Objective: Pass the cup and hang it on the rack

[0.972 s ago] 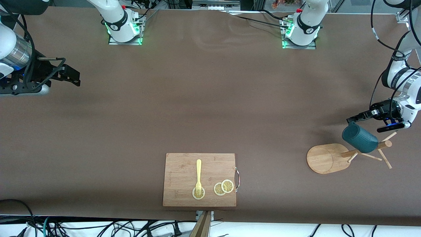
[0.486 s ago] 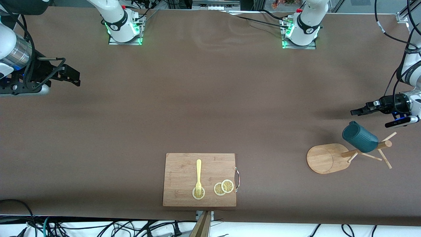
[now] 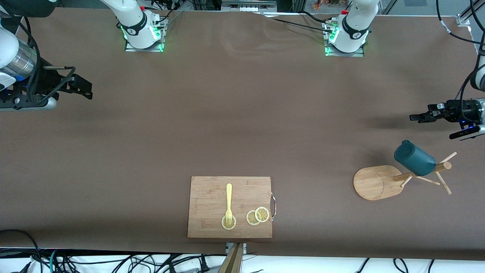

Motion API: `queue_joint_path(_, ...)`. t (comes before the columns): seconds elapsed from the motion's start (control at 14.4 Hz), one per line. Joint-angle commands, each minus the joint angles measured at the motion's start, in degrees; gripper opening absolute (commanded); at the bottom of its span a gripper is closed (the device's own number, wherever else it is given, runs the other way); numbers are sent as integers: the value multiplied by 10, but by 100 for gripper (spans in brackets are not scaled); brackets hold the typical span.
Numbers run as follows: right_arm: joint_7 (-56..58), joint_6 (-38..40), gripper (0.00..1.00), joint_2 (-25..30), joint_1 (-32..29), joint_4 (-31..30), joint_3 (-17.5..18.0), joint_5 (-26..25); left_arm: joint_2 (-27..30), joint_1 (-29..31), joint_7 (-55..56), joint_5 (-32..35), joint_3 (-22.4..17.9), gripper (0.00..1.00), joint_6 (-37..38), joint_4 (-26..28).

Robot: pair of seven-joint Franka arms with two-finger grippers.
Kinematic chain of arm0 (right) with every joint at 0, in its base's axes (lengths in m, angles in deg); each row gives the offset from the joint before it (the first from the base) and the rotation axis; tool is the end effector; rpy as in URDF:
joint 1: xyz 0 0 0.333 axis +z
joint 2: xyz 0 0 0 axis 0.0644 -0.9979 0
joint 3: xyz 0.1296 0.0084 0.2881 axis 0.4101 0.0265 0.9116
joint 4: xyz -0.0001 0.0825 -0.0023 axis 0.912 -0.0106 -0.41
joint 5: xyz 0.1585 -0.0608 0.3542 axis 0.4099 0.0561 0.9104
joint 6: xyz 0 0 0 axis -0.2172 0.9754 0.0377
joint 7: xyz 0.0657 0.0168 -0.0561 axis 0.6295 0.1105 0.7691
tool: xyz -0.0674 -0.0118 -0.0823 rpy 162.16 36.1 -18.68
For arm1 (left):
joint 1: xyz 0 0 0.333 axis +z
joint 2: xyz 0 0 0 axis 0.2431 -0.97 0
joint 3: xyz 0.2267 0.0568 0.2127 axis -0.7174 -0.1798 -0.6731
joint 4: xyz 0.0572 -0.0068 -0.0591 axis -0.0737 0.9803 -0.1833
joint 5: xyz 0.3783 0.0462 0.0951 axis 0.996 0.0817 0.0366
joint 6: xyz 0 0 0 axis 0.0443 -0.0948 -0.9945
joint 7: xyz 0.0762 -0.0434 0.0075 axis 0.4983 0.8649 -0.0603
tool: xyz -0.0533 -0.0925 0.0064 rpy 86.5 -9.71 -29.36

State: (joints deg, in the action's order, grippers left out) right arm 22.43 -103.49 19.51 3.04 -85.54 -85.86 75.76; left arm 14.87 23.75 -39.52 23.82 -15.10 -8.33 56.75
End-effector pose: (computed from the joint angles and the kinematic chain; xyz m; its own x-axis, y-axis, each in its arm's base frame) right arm 0.5719 0.0667 0.5976 0.9964 0.0543 -0.0651 0.0562 -0.9981 0.0269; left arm 0.5180 0.2607 0.2953 0.9973 0.0114 -0.0729 0.0733 -0.0467 0.9962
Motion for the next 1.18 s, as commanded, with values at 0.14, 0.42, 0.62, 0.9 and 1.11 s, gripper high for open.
queue_joint_path(0.14, 7, 1, 100, -1, -6, 7, 5, -4, 23, 0, 58, 102, 2, 100, 44, -74)
queue_joint_path(0.42, 7, 1, 100, -1, -6, 7, 5, -4, 53, -12, 92, 170, 3, 100, 44, -104)
queue_joint_path(0.62, 7, 1, 100, -1, -6, 7, 5, -4, 80, -74, 137, 230, 4, 100, 36, -160)
queue_joint_path(0.9, 7, 1, 100, 0, -5, 7, 5, -4, 103, -150, 196, 280, 1, 100, 5, -196)
queue_joint_path(1.11, 7, 1, 100, 0, -6, 7, 5, -4, 144, -231, 231, 369, 1, 100, -68, -195)
